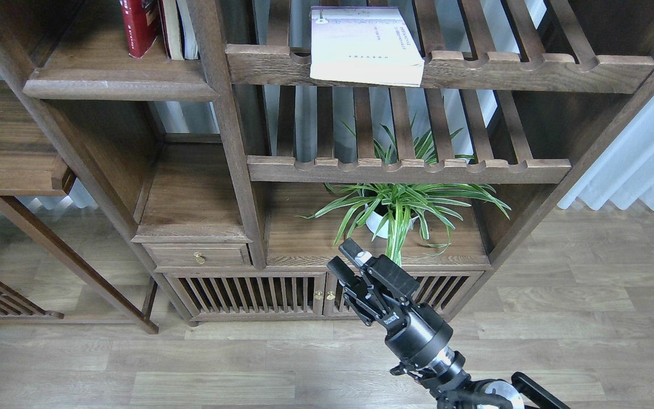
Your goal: Organize books on shelf
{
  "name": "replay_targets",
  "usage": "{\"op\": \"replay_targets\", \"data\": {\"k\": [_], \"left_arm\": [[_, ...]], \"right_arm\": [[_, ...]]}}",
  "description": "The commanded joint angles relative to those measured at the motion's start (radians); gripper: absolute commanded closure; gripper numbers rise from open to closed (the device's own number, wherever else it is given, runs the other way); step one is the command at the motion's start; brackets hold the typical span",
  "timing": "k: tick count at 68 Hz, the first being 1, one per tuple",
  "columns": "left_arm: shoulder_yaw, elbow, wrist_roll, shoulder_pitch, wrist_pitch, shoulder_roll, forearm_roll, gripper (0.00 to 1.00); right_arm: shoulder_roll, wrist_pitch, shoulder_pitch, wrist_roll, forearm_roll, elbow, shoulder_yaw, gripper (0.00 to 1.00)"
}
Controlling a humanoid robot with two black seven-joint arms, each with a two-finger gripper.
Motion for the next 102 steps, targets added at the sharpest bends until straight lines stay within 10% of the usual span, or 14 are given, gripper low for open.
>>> {"op": "replay_targets", "data": {"k": [1, 35, 102], "left_arm": [[0.026, 0.033, -0.036, -0.02, 0.0, -0.012, 0.044, 0.99], [0.043, 0.199, -0.145, -0.055, 0.013, -0.075, 0.068, 0.99], [0.312, 0.383, -0.179, -0.221, 0.0, -0.124, 0.055, 0.98]], "right_arm": [[0.022, 0.0, 0.005, 0.0, 0.0, 0.0, 0.0, 0.36], [0.047, 0.0, 0.008, 0.034, 0.002, 0.005, 0.003, 0.36], [0.099, 0.0, -0.009, 0.051, -0.003, 0.028, -0.008, 0.37]]}}
